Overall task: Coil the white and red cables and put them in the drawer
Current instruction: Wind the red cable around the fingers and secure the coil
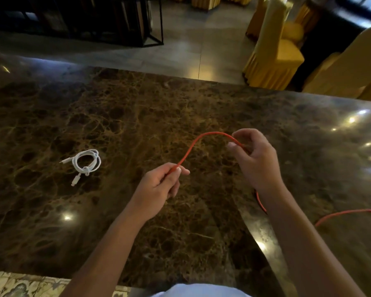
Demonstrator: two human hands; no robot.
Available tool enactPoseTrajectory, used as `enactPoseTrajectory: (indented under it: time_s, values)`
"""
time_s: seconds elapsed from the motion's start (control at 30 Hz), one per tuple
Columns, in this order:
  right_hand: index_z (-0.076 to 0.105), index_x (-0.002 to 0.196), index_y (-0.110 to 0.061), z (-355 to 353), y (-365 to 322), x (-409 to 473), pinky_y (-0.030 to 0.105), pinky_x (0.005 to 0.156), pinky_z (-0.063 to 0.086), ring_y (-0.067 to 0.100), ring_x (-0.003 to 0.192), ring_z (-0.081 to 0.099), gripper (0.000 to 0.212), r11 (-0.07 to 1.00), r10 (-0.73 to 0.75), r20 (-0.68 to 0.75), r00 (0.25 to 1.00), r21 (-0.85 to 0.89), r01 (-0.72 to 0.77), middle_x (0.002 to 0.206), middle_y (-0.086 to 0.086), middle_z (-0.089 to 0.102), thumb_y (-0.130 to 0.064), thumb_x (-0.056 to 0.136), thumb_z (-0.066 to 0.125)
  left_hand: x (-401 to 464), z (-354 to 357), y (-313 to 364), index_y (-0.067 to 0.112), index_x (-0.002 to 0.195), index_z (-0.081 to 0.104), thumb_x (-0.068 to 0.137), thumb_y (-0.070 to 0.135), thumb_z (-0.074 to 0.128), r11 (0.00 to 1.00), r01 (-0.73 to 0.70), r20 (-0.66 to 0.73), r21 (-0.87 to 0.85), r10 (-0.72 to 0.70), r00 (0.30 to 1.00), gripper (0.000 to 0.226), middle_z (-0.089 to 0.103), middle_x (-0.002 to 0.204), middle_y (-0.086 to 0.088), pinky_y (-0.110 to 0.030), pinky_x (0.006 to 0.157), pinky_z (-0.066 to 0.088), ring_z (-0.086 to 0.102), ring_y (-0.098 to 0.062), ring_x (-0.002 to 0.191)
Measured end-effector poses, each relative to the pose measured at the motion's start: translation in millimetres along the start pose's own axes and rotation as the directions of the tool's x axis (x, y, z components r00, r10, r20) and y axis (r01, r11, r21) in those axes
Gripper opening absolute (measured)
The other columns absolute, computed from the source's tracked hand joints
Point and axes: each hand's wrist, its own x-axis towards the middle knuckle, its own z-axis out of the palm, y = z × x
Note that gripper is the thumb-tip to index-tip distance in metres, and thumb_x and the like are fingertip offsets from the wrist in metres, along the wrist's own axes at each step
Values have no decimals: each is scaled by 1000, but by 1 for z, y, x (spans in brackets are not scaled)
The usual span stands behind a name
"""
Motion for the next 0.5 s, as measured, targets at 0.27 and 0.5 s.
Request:
enactPoseTrajectory:
  time_s: [0.27, 0.5]
  values:
    - [62, 134, -11, -70, 56, -21, 28, 113, 32, 22, 139, 46, 45, 952, 156, -242, 958, -222, -211, 146, 8, 51, -20, 91, 72, 6, 42, 14, 18, 96, 72, 108, 30, 49, 999, 42, 134, 32, -46, 990, 29, 51, 56, 4, -26, 53, 40, 45, -18, 54]
    - [63, 138, -12, -161, 129, -57, 48, 111, 45, 37, 133, 51, 50, 654, 516, -157, 842, -562, -506, 147, 14, 53, -27, 90, 67, 8, 101, 25, 14, 104, 74, 105, 26, 52, 1000, 27, 180, -1, -26, 983, 25, 71, 74, -6, -22, 60, 52, 65, -16, 63]
